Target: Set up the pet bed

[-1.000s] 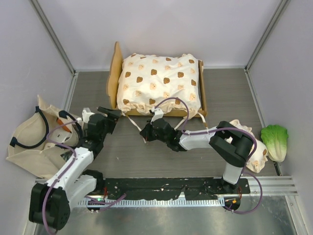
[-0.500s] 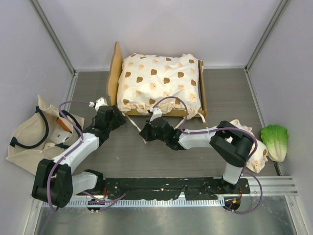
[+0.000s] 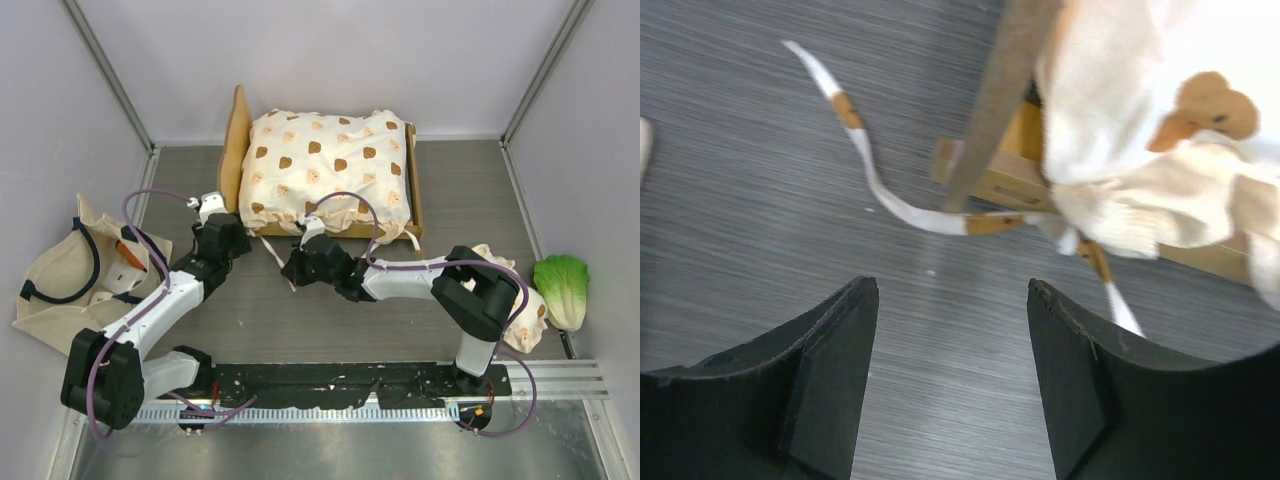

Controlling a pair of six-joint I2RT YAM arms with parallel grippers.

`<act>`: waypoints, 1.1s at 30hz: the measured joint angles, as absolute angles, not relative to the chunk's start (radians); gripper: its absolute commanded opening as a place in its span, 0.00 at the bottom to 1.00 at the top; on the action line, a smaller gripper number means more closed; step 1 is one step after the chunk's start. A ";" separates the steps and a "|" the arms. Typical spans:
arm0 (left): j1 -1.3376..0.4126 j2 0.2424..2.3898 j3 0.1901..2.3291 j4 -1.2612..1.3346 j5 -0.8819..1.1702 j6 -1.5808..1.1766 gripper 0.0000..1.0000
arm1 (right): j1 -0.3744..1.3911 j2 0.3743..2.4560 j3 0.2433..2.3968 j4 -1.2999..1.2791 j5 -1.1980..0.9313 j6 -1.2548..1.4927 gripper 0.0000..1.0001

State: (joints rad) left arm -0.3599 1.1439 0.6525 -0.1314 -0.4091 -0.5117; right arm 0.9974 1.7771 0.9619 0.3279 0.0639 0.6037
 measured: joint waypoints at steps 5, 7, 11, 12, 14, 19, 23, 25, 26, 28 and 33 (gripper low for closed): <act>-0.392 1.142 0.579 -0.027 -0.506 -0.399 0.66 | 0.992 1.777 0.976 0.299 0.056 0.591 0.02; -0.409 1.141 0.535 0.023 -0.508 -0.345 0.66 | 0.990 1.777 0.983 0.293 0.051 0.583 0.02; -0.421 1.141 0.506 0.075 -0.504 -0.273 0.67 | 0.980 1.777 0.988 0.286 0.043 0.575 0.05; -0.421 1.141 0.506 0.085 -0.502 -0.264 0.67 | 0.978 1.777 0.988 0.284 0.039 0.574 0.09; -0.421 1.140 0.507 0.095 -0.494 -0.253 0.68 | 0.970 1.777 0.988 0.280 0.030 0.573 0.34; -0.421 1.084 0.508 0.055 -0.481 -0.274 0.70 | 0.957 1.772 0.989 0.243 0.024 0.567 0.56; -0.421 0.923 0.535 -0.042 -0.481 -0.306 0.72 | 0.952 1.663 0.918 0.201 0.051 0.553 0.57; -0.421 0.828 0.567 -0.079 -0.481 -0.316 0.76 | 0.953 1.546 0.864 0.166 0.087 0.548 0.57; -0.421 0.790 0.580 -0.091 -0.482 -0.318 0.81 | 0.953 1.481 0.844 0.146 0.118 0.545 0.60; -0.421 0.713 0.622 -0.108 -0.492 -0.322 0.87 | 0.951 1.343 0.817 0.102 0.186 0.535 0.65; -0.421 0.718 0.787 -0.149 -0.514 -0.284 0.99 | 0.807 1.113 0.844 -0.027 0.318 0.505 0.66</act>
